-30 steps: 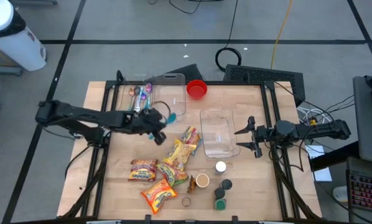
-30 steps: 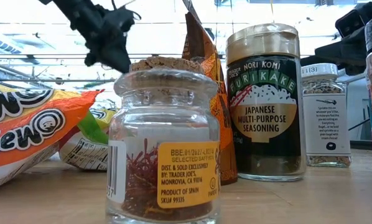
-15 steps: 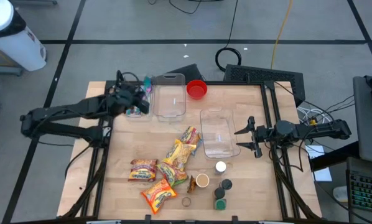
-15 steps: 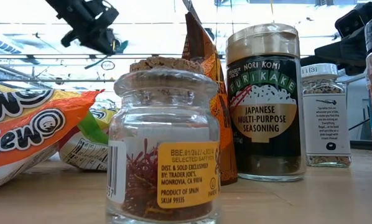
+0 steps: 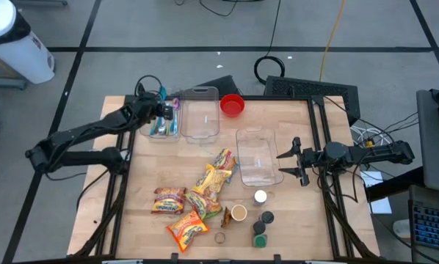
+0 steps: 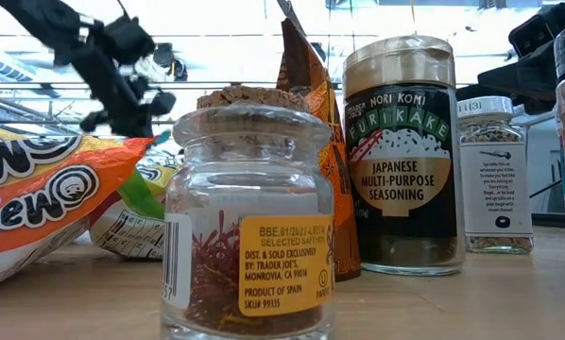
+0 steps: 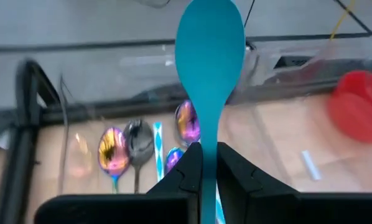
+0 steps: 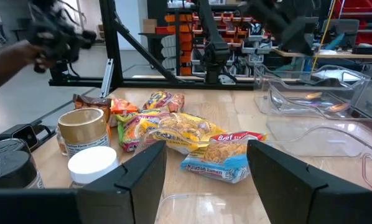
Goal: Pick & Place Food Item
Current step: Put the blue baby spoon into the top left transparent bin
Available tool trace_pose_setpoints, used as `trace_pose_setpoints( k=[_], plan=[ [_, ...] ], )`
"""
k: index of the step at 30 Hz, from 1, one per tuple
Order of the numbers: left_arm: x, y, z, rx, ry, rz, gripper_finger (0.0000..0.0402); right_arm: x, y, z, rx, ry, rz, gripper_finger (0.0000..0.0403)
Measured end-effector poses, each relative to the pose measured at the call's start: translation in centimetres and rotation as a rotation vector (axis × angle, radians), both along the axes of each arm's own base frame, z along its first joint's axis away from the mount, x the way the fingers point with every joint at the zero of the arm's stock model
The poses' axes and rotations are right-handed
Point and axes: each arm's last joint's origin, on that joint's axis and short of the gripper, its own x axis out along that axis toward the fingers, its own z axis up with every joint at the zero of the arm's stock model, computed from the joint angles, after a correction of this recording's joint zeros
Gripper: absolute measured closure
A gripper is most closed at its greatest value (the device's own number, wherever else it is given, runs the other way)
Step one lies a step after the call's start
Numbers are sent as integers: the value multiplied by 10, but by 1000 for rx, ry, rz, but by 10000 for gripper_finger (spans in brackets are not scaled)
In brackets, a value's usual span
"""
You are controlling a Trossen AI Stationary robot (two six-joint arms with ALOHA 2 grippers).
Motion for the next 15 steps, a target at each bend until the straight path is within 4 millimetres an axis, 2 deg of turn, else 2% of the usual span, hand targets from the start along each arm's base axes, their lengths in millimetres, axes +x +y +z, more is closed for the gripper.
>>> trace_pose_setpoints(
  k=[7, 15],
  plan=[
    [-6, 18, -44, -83, 18, 75, 376, 0, 0, 0, 0, 0, 0, 187],
    [2, 29, -68, -121, 96, 90, 376, 0, 0, 0, 0, 0, 0, 184]
  ],
)
